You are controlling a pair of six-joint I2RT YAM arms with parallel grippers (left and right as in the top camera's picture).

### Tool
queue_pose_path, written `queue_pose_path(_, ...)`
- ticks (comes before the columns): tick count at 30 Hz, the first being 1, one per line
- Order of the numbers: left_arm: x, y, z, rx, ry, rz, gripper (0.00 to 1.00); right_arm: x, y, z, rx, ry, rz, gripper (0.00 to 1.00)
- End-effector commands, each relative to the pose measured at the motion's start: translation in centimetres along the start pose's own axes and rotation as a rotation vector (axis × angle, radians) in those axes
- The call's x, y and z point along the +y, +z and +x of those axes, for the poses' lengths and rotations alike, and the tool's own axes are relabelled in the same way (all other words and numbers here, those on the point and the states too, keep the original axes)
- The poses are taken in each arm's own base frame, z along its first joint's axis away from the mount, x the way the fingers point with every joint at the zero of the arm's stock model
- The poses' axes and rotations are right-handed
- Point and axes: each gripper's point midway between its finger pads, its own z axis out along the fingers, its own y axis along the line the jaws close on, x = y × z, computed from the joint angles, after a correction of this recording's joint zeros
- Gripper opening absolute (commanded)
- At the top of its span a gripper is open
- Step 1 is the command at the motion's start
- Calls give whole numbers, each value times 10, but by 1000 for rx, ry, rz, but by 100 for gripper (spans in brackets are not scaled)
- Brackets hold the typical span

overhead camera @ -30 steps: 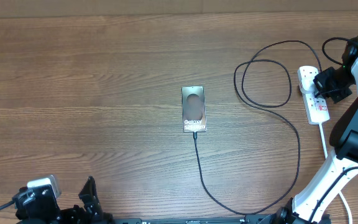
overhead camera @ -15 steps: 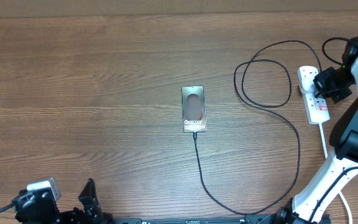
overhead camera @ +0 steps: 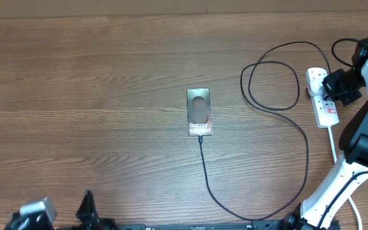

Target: Plug charger to phone and switch on socket

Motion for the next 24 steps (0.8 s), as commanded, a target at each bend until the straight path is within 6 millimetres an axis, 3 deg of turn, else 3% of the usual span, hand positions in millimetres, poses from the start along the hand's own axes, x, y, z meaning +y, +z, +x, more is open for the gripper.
queue_pose_path(1,8,-13,2,-84,-47,-25,100,26,25,20,96,-49,-71,4)
queue_pose_path(12,14,-39,9,-231,-80,-2,100,26,25,20,96,-49,-70,4)
queue_pose_path(24,16,-44,11,-265,-98,-26,100,25,25,22,103,-49,-65,4)
